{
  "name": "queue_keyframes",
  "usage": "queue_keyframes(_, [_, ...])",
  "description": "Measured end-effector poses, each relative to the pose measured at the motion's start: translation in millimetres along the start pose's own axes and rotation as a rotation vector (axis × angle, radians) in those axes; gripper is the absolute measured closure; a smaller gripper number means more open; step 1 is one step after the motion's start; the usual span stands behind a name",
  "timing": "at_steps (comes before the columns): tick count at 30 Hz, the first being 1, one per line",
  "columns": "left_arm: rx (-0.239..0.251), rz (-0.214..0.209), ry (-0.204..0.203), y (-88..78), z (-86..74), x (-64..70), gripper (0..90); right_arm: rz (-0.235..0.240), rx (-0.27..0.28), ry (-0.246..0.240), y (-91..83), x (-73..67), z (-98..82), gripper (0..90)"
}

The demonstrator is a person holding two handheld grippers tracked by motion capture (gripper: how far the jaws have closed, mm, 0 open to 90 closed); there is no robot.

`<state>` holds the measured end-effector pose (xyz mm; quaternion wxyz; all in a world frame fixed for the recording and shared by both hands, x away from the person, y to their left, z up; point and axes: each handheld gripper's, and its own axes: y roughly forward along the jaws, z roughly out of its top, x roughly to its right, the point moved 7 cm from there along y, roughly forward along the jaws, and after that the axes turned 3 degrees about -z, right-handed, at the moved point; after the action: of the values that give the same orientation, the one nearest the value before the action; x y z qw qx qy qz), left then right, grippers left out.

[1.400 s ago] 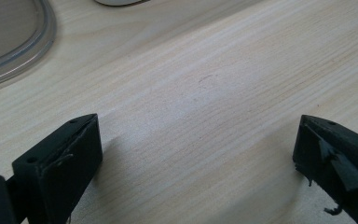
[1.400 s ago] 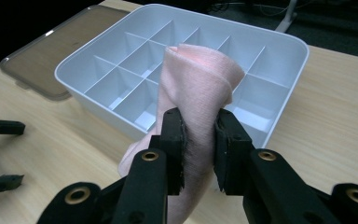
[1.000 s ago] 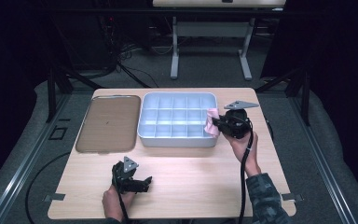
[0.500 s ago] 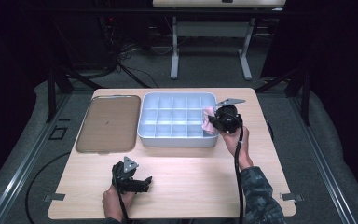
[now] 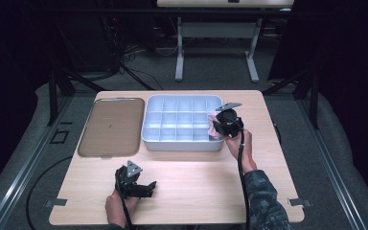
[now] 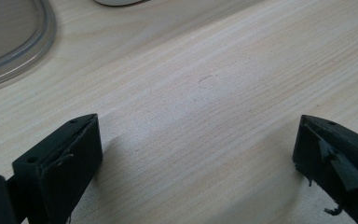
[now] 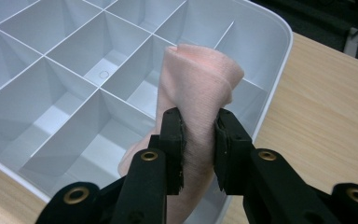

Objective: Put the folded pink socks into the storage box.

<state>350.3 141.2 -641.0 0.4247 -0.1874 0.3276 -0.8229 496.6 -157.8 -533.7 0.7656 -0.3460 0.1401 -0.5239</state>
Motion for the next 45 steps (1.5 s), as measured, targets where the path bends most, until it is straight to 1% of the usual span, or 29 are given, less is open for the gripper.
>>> queue_keyframes(1, [0.000,0.000,0.000,0.0,0.0,0.0,1.1,0.006,0.008,0.002,1.3,-0.2,-0.1,75.1])
queue_keyframes(3, [-0.001,0.000,0.001,0.0,0.0,0.0,1.1,-0.009,-0.002,-0.001,2.7,-0.1,-1.6,75.1])
queue_keyframes(4, [0.000,0.000,0.001,0.0,0.0,-0.1,1.1,-0.005,-0.014,-0.014,3.3,-0.1,-2.7,75.0])
queue_keyframes(6, [0.000,0.000,0.000,0.0,0.0,0.0,1.1,-0.014,-0.011,-0.015,4.2,-0.3,-3.5,74.9])
queue_keyframes(8, [0.000,0.000,0.001,0.0,0.0,0.0,1.1,-0.007,-0.015,-0.011,4.5,0.3,-4.4,74.8])
queue_keyframes(10, [0.000,0.000,0.002,0.0,0.0,-0.1,1.1,-0.007,-0.023,-0.019,5.1,0.7,-5.5,74.7])
queue_keyframes(13, [0.000,0.000,0.002,0.0,0.1,-0.2,1.1,-0.025,-0.024,-0.046,7.7,-0.2,-9.7,74.3])
queue_keyframes(15, [-0.001,0.000,0.002,-0.1,0.0,-0.1,1.1,-0.018,-0.039,-0.049,10.3,-0.4,-14.7,73.1])
queue_keyframes(17, [0.000,0.000,0.000,0.0,0.0,0.0,1.1,-0.008,-0.042,-0.030,10.9,1.0,-16.9,70.8])
queue_keyframes(18, [-0.001,0.000,0.002,-0.1,0.0,-0.1,1.2,-0.004,-0.034,-0.026,10.0,1.4,-16.5,68.6])
queue_keyframes(21, [-0.001,0.000,0.003,-0.1,0.0,-0.2,1.1,0.018,-0.027,-0.013,5.1,1.7,-15.3,63.2])
queue_keyframes(23, [0.000,-0.001,0.000,0.0,0.0,0.0,1.2,0.048,-0.013,0.022,0.4,0.7,-14.5,60.3])
queue_keyframes(26, [-0.001,0.000,0.003,-0.1,0.0,-0.2,1.2,0.067,0.001,0.047,-6.3,0.1,-13.9,57.4])
queue_keyframes(33, [-0.001,-0.001,0.003,-0.1,0.1,-0.2,1.2,0.092,0.023,0.073,-20.9,-1.2,-13.6,58.3])
queue_keyframes(36, [-0.001,-0.001,0.003,-0.1,0.1,-0.2,1.2,0.103,0.049,0.091,-29.1,-0.6,-12.8,55.4])
queue_keyframes(38, [-0.001,-0.001,0.003,0.0,0.1,-0.1,1.2,0.102,0.042,0.095,-35.3,0.3,-14.0,53.8])
queue_keyframes(41, [0.000,-0.001,0.003,0.0,0.1,-0.1,1.2,0.115,0.057,0.116,-46.6,0.7,-15.2,49.9])
queue_keyframes(42, [-0.001,-0.001,0.003,-0.1,0.1,-0.1,1.2,0.126,0.058,0.112,-51.1,0.6,-16.0,47.8])
queue_keyframes(43, [-0.001,-0.001,0.003,-0.1,0.1,-0.1,1.2,0.132,0.065,0.120,-55.1,0.0,-16.4,46.2])
queue_keyframes(45, [-0.001,-0.001,0.003,0.0,0.1,-0.1,1.2,0.138,0.065,0.111,-63.9,0.3,-18.6,40.2])
